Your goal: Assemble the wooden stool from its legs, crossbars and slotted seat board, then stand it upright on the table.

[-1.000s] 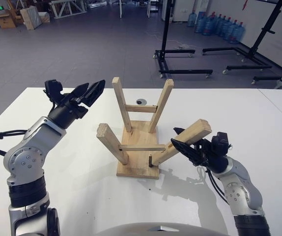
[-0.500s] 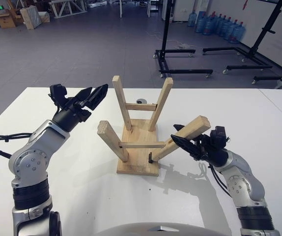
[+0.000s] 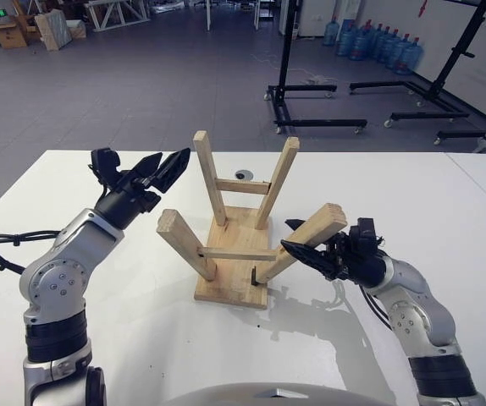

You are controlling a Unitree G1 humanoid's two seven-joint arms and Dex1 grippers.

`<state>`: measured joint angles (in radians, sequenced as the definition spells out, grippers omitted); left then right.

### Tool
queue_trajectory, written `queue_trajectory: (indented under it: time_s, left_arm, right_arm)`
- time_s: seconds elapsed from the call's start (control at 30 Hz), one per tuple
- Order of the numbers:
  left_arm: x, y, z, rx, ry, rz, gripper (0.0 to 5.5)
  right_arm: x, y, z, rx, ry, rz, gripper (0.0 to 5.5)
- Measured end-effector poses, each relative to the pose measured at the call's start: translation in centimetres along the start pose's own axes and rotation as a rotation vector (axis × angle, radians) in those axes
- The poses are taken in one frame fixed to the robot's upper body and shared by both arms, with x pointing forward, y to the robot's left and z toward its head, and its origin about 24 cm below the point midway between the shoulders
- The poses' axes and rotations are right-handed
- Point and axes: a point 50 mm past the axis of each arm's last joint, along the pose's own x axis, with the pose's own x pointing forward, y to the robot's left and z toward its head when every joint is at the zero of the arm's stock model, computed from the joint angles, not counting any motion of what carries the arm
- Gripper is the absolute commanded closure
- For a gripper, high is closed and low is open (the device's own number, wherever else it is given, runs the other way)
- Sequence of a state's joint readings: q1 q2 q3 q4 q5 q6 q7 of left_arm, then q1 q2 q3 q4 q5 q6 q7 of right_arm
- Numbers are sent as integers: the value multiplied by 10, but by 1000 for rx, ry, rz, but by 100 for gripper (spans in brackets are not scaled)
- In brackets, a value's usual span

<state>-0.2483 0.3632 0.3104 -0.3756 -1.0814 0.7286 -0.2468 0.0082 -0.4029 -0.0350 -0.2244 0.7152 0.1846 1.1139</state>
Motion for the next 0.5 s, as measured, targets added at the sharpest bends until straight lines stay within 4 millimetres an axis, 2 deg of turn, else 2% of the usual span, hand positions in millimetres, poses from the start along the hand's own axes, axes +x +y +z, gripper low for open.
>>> queue_trajectory:
  time_s: [0.33,0.5]
  left_arm:
    - [2,-2,-2,27,6,-7,10]
    - [4,0,14,119,-13,11,10]
  right_arm:
    - [0,-1,2,-12,23,2,338]
    - [8,5,0,-51,30,-9,338]
